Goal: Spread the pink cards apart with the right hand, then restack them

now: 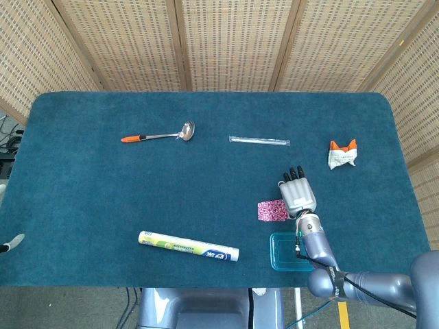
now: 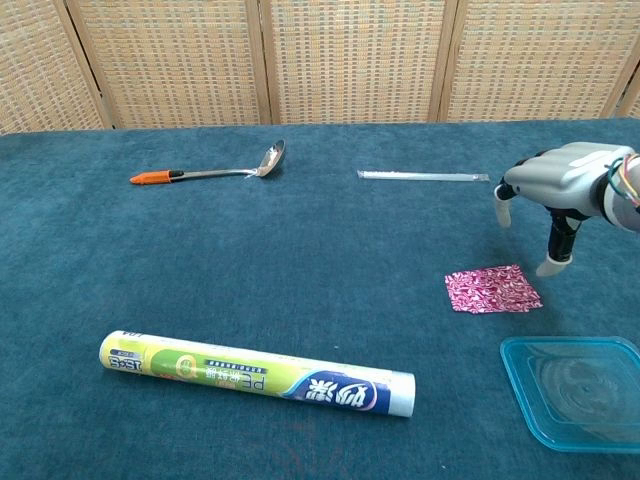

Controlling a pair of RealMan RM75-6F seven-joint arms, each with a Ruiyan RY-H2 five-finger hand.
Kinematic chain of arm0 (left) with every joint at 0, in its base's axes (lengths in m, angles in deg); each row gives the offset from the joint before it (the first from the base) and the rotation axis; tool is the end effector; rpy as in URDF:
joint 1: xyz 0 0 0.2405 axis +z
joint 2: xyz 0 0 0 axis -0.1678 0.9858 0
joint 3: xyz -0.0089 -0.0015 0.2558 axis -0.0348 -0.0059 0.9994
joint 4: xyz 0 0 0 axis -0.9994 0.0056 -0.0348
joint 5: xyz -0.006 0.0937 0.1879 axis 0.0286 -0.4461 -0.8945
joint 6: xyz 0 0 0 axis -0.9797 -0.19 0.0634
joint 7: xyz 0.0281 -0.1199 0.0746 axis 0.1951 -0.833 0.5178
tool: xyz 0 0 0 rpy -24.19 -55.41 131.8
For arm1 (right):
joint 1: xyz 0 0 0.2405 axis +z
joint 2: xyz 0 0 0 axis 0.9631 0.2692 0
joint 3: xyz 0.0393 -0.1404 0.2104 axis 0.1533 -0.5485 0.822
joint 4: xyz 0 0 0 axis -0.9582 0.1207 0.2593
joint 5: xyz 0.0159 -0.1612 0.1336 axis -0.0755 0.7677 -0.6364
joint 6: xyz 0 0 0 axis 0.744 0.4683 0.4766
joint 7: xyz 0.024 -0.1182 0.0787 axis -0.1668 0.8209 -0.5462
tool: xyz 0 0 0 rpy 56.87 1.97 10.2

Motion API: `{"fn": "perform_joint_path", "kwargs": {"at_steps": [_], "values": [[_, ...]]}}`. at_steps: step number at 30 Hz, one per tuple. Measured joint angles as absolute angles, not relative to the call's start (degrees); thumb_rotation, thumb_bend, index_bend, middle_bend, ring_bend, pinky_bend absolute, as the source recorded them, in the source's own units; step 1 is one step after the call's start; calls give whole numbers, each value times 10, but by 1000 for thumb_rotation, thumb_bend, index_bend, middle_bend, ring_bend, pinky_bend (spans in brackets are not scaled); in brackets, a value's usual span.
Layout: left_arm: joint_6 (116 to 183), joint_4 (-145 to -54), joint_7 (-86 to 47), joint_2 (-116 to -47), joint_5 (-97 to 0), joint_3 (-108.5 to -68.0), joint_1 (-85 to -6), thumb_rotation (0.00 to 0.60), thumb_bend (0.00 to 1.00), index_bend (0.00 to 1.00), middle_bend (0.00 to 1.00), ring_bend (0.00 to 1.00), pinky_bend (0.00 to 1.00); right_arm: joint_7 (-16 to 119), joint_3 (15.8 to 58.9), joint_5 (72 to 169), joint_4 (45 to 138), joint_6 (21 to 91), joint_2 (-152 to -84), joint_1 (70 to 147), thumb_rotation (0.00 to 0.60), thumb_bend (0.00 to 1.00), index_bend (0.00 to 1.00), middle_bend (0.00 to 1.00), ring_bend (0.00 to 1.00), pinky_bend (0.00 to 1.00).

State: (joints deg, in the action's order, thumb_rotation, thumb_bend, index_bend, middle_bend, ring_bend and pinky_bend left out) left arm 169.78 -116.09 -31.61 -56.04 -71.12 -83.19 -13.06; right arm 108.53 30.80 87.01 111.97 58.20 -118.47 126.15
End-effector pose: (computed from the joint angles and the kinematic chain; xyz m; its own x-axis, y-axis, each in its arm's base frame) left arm -0.3368 0.1749 0.2034 0.3518 -0.0072 0.9360 0.9346 0.0594 -0.3508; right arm -0.1679 -0.3456 0.0077 0.7614 -0.3184 0.5647 -0.6362 -0.2000 0.7451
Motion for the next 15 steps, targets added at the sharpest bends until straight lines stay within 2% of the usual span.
{"fn": "perform_joint_path", "kwargs": {"at_steps": [8, 15], "values": [[1708, -1163, -308, -562, -713, -833, -127, 600, 144, 68, 0, 0, 0, 1031, 321, 925, 1129, 607, -1162, 1240, 600, 209, 313, 200, 0, 0], [1713, -1165, -300, -565, -720, -830, -125, 600, 146, 68, 0, 0, 0, 939, 323, 1038, 1125, 632, -1140, 1204, 600, 248, 351, 250, 0, 0]]}}
